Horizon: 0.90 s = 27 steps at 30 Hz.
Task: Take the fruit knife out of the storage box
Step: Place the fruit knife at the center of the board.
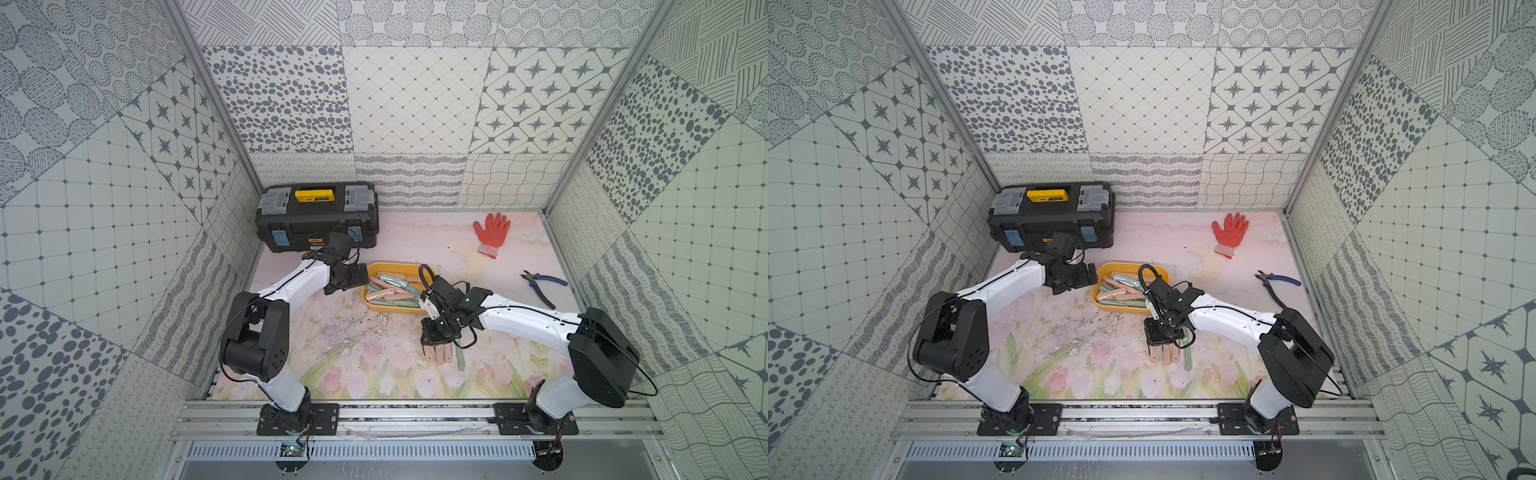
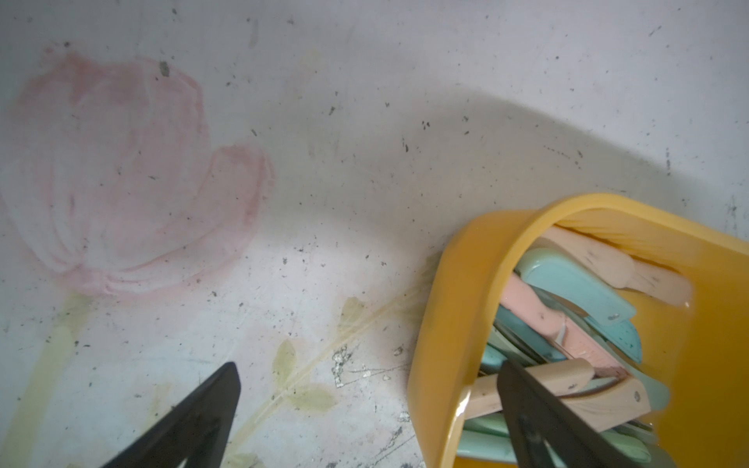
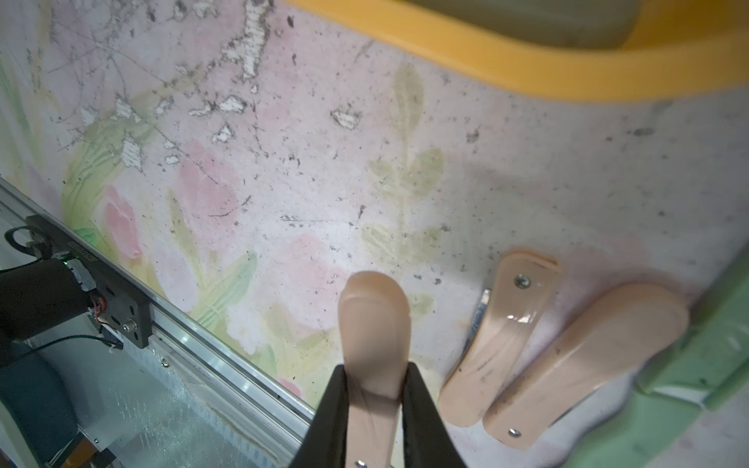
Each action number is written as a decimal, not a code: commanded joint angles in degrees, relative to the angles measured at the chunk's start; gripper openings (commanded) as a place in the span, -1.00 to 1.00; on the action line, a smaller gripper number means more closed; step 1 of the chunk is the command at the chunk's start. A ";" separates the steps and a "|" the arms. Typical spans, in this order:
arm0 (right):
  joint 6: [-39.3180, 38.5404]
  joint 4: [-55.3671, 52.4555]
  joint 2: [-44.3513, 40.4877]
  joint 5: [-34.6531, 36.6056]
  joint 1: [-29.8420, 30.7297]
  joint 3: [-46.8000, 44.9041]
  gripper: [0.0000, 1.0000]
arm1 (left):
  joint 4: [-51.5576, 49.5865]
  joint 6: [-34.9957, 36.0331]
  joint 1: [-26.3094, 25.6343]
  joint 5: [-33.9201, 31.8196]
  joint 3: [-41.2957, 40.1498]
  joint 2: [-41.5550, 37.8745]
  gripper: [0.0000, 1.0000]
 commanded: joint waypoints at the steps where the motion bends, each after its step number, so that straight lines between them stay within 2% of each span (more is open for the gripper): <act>1: 2.40 3.28 2.93 0.32 0.15 -0.77 -0.64 | -0.28 -0.33 -0.14 -0.69 0.22 -0.50 0.98; 15: 4.53 3.19 6.47 2.30 0.24 -1.95 -0.64 | -0.46 -0.35 -0.17 -0.94 0.22 -0.69 0.97; 27: 6.49 1.22 1.83 4.22 1.17 -4.61 -0.62 | -0.30 -0.38 -0.22 -0.94 0.27 -0.36 0.97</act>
